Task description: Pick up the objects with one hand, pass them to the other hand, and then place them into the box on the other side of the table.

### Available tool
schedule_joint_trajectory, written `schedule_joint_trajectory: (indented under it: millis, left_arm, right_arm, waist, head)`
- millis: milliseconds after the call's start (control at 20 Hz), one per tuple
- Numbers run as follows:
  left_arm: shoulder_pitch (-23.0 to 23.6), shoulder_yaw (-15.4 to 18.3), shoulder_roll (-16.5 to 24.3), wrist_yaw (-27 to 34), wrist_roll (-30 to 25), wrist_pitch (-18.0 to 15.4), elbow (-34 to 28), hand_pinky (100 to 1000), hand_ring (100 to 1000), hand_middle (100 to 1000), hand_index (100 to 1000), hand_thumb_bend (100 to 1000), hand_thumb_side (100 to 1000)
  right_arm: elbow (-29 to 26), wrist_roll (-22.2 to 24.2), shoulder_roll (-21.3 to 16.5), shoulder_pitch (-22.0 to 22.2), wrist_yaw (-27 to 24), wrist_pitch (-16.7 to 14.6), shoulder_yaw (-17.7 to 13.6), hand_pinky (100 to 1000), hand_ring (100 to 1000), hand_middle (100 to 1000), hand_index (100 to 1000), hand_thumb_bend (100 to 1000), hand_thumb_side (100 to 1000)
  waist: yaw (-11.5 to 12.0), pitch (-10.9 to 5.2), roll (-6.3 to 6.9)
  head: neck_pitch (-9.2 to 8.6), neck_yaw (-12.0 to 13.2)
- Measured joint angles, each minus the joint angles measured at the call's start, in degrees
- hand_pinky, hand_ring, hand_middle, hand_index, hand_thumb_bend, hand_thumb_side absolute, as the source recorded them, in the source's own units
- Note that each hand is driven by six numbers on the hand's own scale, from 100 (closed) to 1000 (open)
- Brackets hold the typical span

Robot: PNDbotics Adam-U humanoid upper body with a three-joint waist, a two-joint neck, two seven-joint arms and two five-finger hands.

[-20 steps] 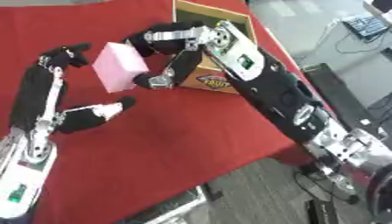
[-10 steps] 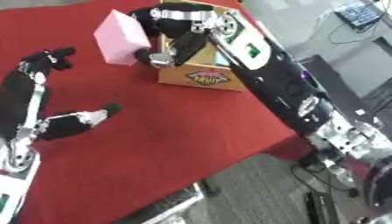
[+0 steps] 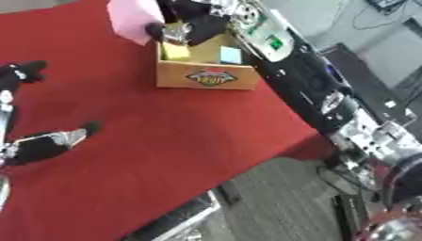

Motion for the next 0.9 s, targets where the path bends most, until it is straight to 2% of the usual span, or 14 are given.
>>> schedule_joint_trajectory:
  millis: [150, 500, 900]
  left_arm:
    - [2.00, 0.39, 3.83, 1.36, -2.49, 1.68, -3.47, 781, 688, 628, 838, 796, 624]
    - [6.70, 2.58, 12.15, 5.32, -7.28, 5.45, -13.21, 781, 698, 641, 839, 808, 649]
    - [12.51, 7.06, 20.92, 9.70, -8.92, 9.76, -25.00, 777, 689, 636, 836, 797, 634]
  right_arm:
    - [1.92, -2.52, -1.57, 1.47, -2.01, 0.99, -2.44, 790, 910, 417, 590, 100, 440]
    - [6.33, -8.45, -3.63, 5.03, -2.91, 0.61, -7.65, 788, 911, 417, 590, 100, 443]
    - [11.17, -14.25, -4.81, 8.90, -0.94, -2.76, -10.85, 787, 909, 418, 589, 100, 435]
  waist:
    - [0.15, 0.00, 1.54]
    - [1.19, 0.18, 3.03]
    - [1.50, 0.69, 3.09]
  head:
    - [0.01, -0.89]
    - [-0.52, -3.32]
    - [-2.92, -5.49]
